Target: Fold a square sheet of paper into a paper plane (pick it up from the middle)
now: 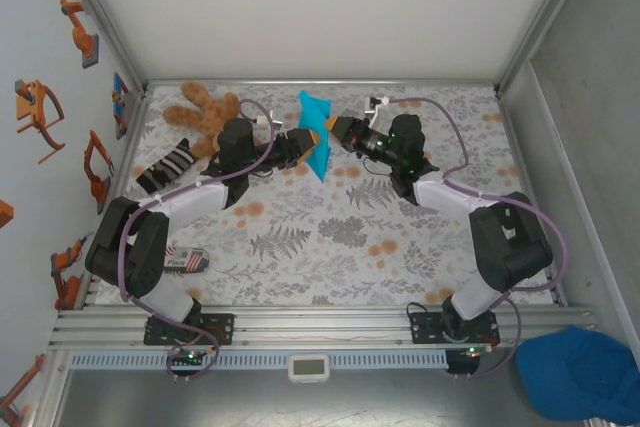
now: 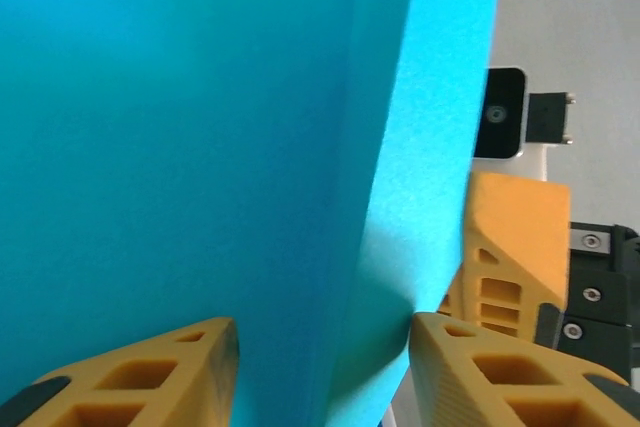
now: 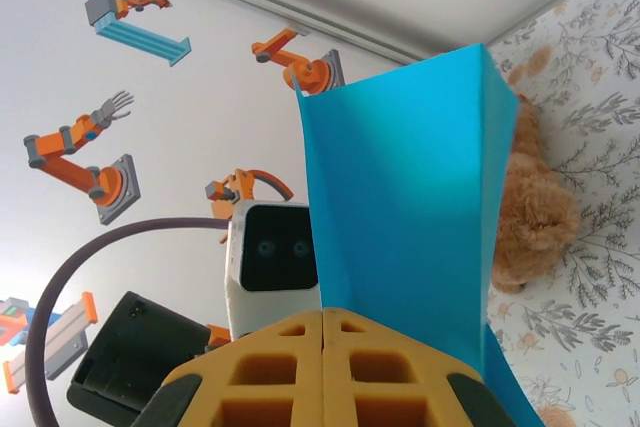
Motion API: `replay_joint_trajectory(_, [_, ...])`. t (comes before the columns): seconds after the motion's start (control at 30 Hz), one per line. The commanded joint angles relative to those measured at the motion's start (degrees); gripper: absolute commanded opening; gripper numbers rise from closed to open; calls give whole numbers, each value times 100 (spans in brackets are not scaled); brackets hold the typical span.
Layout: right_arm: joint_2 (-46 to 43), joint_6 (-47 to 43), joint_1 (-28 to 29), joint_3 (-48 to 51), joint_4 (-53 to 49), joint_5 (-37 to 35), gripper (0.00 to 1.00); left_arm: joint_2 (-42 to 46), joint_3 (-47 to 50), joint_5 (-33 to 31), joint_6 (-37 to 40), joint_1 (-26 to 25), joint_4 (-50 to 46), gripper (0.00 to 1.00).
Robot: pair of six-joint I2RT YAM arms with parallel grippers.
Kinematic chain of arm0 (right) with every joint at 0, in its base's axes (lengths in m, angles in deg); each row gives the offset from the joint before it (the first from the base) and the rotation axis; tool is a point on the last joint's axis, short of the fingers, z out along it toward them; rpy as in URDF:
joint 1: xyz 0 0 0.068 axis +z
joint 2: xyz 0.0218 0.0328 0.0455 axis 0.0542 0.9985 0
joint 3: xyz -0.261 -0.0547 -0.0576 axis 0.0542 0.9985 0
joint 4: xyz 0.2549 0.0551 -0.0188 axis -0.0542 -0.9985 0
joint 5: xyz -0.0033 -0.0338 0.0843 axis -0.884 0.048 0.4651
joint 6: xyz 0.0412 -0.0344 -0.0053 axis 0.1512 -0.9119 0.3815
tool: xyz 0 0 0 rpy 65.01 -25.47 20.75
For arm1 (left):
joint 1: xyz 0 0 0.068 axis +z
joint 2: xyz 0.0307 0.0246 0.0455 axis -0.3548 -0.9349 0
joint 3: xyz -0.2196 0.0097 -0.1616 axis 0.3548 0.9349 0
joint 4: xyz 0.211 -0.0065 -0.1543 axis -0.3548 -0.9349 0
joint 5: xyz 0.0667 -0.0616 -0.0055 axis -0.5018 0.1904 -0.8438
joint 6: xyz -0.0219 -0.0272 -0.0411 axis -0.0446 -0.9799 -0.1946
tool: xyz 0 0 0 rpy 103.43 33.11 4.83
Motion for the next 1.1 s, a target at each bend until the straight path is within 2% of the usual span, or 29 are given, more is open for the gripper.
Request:
replay_joint_trajectory(0.0, [72,170,-51,6,317,81,0,217,-47,264,-54,-19,629,43])
replay_joint_trajectory(0.2, [70,212,-103,29,360,80,0,369,169,235,233,-21,878,35])
replay_joint_trajectory(0.37, [81,237,-103,25,398,101,0,443,123,146,463,-26,565,26])
replay_joint_trajectory(0.57, [96,248,-101,8,413,134,0,397,11,76,545,-27,260,10])
replay_joint_trajectory(0.67, [105,157,-118,8,407,212,1,388,-88,52,640,-22,-12,7])
replay_joint_trajectory(0.77, [73,99,-231,103,338,242,16,438,-135,-53,859,-28,-404,7])
replay_joint_trajectory(0.87, [-125,-464,-396,255,-229,87,32,558,-185,-214,1236,-28,-1035,7])
replay_joint_trajectory(0.93, [-409,-1108,-444,248,-1232,-209,44,651,-277,-385,1575,-21,-1602,7])
replay_joint_trajectory(1.07, [-1163,-2552,-446,-19,-3527,-1243,58,799,-661,-1112,2443,-56,-3322,7])
